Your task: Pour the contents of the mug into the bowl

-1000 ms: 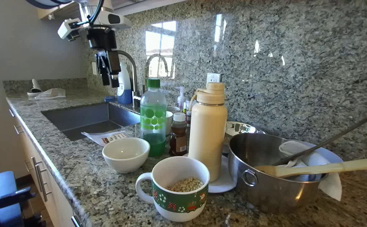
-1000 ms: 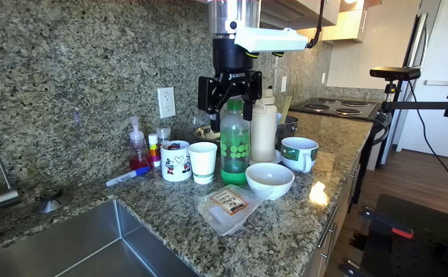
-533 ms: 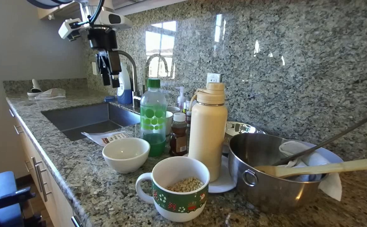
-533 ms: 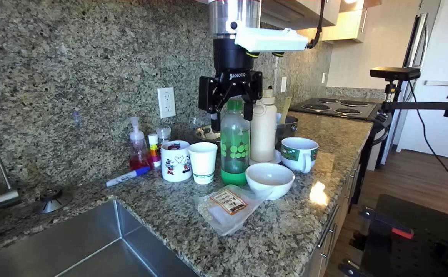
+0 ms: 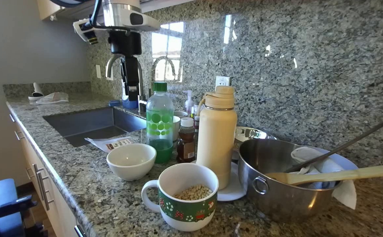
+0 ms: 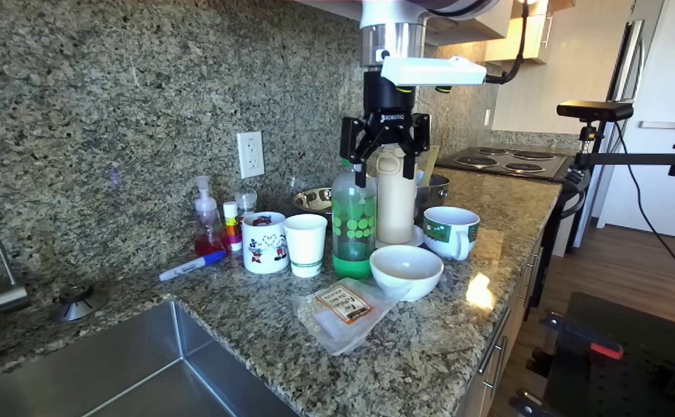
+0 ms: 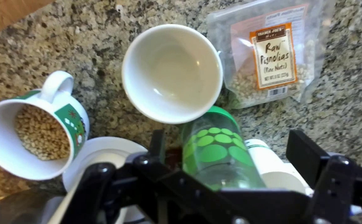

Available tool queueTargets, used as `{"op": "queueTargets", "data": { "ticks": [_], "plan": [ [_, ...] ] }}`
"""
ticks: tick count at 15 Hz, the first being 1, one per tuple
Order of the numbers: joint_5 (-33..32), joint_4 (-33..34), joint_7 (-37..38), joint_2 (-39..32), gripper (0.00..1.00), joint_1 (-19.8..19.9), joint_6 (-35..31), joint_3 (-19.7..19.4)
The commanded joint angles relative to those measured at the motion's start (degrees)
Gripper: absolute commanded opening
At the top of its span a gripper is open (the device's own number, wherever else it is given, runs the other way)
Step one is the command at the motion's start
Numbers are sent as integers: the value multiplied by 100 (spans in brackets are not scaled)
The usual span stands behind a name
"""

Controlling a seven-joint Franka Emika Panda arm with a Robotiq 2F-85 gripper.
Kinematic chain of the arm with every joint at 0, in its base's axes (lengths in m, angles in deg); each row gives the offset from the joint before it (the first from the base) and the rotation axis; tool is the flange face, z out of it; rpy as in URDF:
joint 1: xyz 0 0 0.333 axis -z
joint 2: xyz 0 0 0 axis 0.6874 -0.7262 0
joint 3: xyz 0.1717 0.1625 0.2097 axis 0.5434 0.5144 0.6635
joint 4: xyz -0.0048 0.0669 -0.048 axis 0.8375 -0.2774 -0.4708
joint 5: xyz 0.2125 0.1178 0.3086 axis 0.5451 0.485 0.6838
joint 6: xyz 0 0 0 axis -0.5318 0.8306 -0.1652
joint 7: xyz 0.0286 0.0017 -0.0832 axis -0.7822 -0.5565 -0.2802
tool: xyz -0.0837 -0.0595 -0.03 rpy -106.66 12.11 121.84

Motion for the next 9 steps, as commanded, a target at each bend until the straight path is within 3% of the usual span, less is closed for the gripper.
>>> {"op": "queueTargets", "data": {
  "ticks": [1,9],
  "plan": [
    [164,-531,386,487,100,334,-102,-298],
    [49,-1504,1500,1222,100,986,-106,-435]
  ]
}}
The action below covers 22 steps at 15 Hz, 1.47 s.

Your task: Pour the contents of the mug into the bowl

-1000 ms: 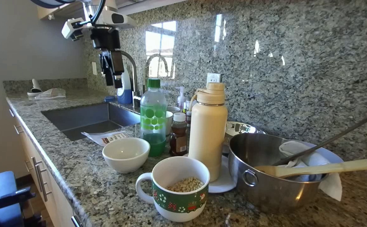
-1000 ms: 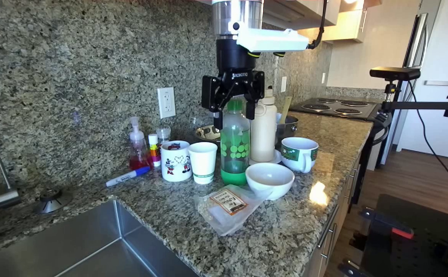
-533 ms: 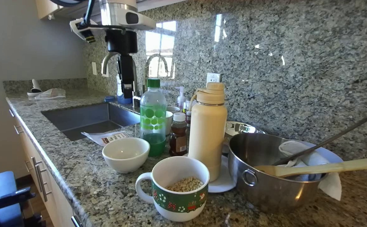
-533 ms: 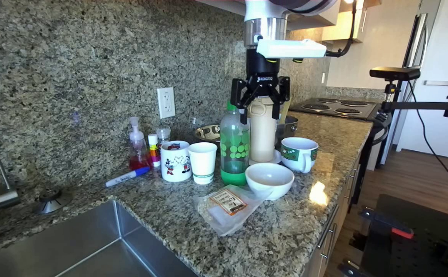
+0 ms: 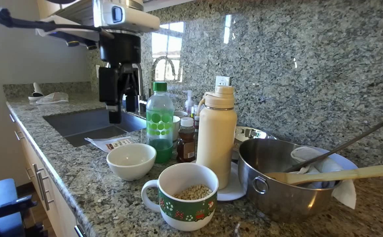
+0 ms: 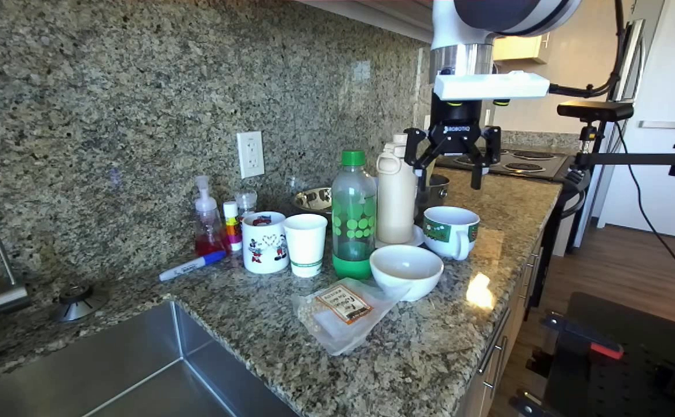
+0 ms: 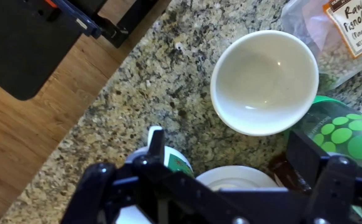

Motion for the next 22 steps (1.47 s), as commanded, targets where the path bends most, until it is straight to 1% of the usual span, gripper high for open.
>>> {"op": "queueTargets", "data": {
  "ticks": [1,6,11,12,14,15,16,21,22],
  "plan": [
    [-36,-498,395,419,100,238,-133,33],
    [-343,-766,491,578,100,638,-194,-20],
    [-625,-746,451,391,100,894,-454,-64],
    [-674,-913,506,463,100,912,-594,-39],
    [-680,-991,520,362,100,928,-849,-30],
    [-539,-796,408,232,100,865,-827,-68],
    [-566,-832,331,347,100,870,-627,-67],
    [-566,-792,333,275,100,865,-690,-71],
    [-539,-741,358,161,100,846,-707,-58]
  ]
}}
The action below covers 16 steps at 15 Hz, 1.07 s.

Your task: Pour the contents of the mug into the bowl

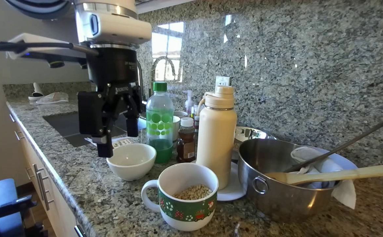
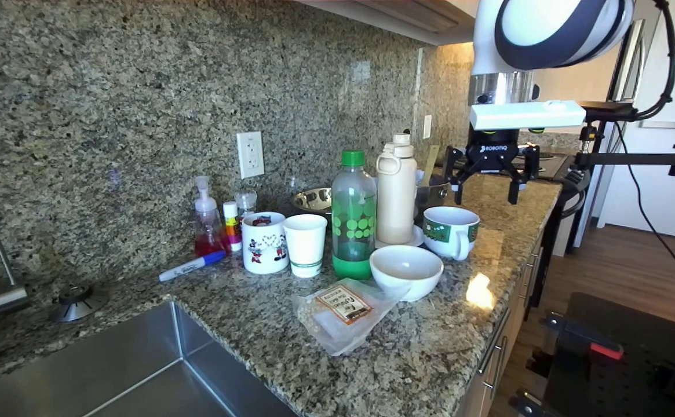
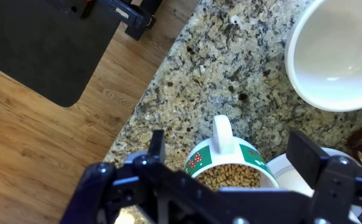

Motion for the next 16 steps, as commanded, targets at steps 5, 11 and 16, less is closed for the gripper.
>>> {"op": "queueTargets", "data": {
  "ticks": [5,11,16],
  "plan": [
    [49,202,96,-665,100,-107,-337,26],
    [4,347,129,-1548,100,-102,-1199,-128],
    [-71,646,116,-2176,100,-124,-1492,-452]
  ]
}}
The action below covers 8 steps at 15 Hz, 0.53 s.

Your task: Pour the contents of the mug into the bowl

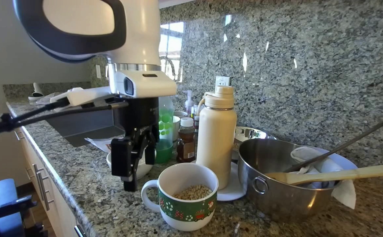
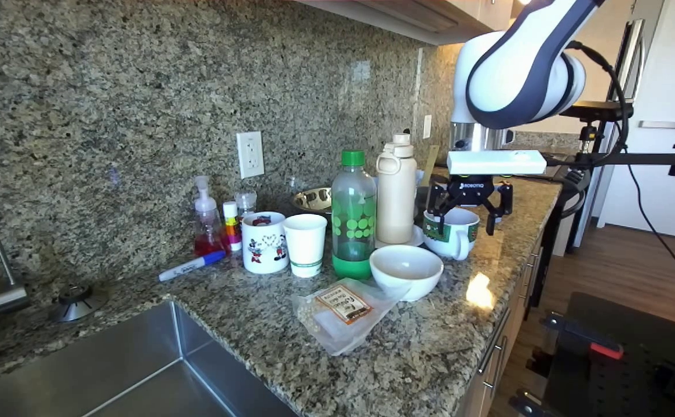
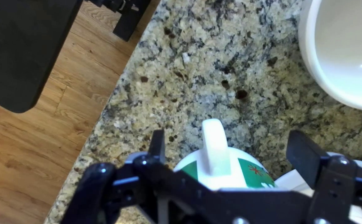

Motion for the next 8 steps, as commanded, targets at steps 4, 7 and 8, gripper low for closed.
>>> {"op": "queueTargets", "data": {
  "ticks": [4,7,8],
  "plan": [
    [-15,651,10,-853,100,-157,-108,-475],
    [-20,848,-57,-1102,100,-282,-109,-631],
    [-16,879,-124,-1158,100,-323,-130,-682]
  ]
}}
